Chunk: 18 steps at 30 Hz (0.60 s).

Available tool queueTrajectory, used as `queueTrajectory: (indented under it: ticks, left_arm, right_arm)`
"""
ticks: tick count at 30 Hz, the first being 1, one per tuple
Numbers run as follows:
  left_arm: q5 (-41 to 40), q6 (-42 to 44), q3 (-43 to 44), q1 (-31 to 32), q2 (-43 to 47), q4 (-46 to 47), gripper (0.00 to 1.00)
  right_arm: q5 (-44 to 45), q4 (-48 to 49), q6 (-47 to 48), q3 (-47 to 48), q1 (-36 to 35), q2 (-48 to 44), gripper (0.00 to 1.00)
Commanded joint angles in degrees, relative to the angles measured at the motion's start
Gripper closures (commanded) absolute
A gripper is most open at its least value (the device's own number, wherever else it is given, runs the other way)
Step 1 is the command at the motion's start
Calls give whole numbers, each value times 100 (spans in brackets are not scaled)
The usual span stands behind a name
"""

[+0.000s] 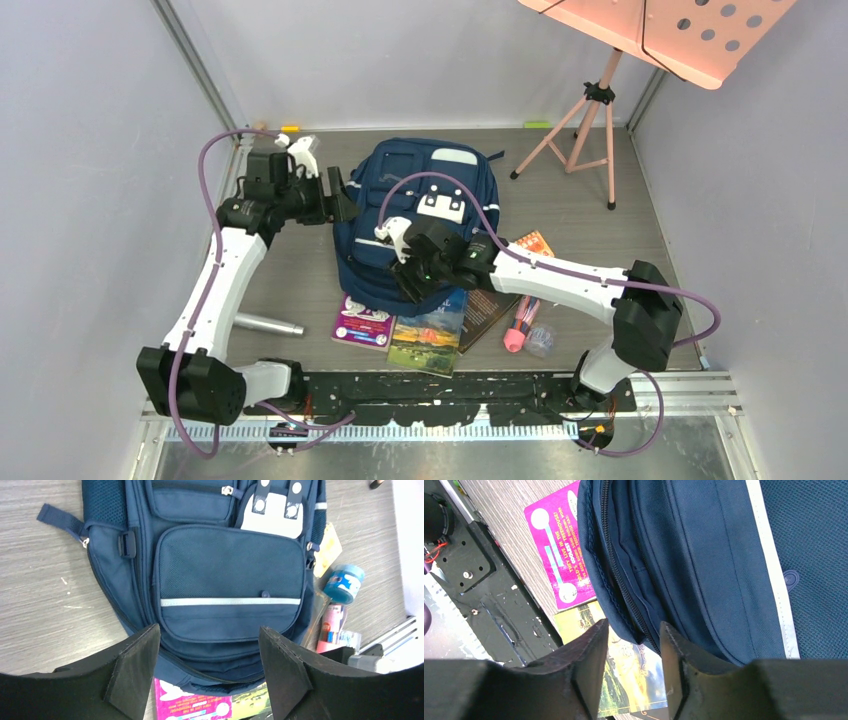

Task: Pack the student bag
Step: Unzip the student bag at the center of the board.

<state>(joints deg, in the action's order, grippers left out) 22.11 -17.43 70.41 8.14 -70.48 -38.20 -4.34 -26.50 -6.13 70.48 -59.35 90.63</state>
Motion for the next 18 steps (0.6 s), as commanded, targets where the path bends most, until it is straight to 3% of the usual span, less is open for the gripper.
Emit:
queueTrajectory:
  ticks: [1,3,12,18]
  left_arm:
    - [-126,408,61,-10,110,-302,25]
    - [-196,481,8,-6,153,-276,26]
    - [-342,608,-197,-6,293,-175,25]
    - [-372,671,-221,7,263,-162,25]
  right_arm:
    - [3,236,103,117,62,-23,55]
    - [-21,170,131,163,64,22,61]
    - [76,32,165,231,98,252,63]
    - [134,31,159,265,120,189,72]
